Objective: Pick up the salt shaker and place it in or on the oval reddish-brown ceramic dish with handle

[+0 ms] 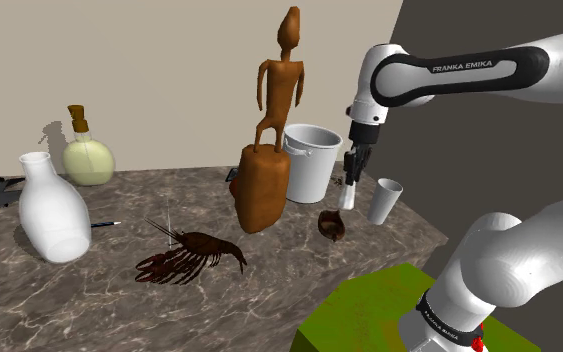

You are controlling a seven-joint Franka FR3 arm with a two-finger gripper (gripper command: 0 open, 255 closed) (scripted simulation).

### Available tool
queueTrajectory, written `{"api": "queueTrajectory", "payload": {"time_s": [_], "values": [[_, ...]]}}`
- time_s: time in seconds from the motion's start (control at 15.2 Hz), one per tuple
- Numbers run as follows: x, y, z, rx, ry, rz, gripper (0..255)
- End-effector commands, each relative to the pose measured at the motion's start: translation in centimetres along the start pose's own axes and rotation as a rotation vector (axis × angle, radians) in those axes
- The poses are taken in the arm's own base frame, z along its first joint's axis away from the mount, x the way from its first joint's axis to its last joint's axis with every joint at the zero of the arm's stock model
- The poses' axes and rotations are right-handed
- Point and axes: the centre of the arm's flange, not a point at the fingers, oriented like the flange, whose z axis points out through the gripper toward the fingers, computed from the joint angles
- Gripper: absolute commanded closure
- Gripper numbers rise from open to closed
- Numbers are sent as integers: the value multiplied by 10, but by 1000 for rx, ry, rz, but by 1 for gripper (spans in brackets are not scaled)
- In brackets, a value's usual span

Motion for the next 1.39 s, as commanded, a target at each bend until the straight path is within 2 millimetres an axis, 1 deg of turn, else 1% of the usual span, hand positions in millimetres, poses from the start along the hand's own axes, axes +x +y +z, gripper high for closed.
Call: {"api": "queueTrajectory", "payload": {"time_s": [0.0, 0.66, 0.73, 1.25, 1.32], "values": [[0, 2, 10, 0, 0, 0, 255], [7, 6, 62, 0, 0, 0, 255], [7, 6, 65, 0, 0, 0, 255], [7, 6, 65, 0, 0, 0, 255], [7, 6, 65, 0, 0, 0, 0]]}}
